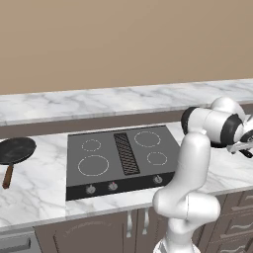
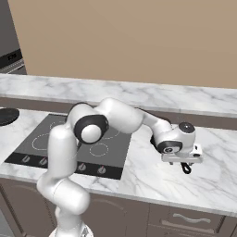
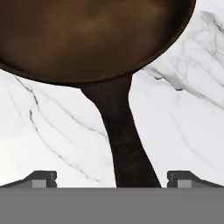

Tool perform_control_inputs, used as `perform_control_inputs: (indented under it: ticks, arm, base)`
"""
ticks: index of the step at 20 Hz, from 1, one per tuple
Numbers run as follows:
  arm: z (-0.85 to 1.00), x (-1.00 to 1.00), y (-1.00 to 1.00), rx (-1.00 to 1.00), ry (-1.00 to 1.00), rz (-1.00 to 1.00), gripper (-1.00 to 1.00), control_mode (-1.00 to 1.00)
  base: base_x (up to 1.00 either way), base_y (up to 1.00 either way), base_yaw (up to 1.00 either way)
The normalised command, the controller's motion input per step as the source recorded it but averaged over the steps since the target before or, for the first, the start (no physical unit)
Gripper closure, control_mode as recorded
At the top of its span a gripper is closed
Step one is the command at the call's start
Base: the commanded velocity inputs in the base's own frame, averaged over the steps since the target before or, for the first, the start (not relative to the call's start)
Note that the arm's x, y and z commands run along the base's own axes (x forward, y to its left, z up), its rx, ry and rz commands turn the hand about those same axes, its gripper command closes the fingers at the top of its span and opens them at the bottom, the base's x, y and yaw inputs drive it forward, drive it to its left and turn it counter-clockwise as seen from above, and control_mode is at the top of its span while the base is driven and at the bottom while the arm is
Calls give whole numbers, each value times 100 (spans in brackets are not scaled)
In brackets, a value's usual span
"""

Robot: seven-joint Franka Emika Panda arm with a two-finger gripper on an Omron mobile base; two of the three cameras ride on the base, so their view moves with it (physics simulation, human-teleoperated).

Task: Place both pans onto different burners. Then place the mushroom and the steak on different pans.

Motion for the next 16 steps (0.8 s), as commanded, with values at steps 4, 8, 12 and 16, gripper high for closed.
perform_control_inputs:
  ticks: [4,8,12,16]
  arm:
    - [-5,8,-9,0,0,0,-100,-100]
    - [-3,8,-8,0,0,0,-100,-100]
    - [-14,7,-4,0,0,0,-100,-100]
    - [-13,9,-3,0,0,0,-100,-100]
  base:
    - [0,0,0]
    - [0,0,0]
    - [0,0,0]
    - [0,0,0]
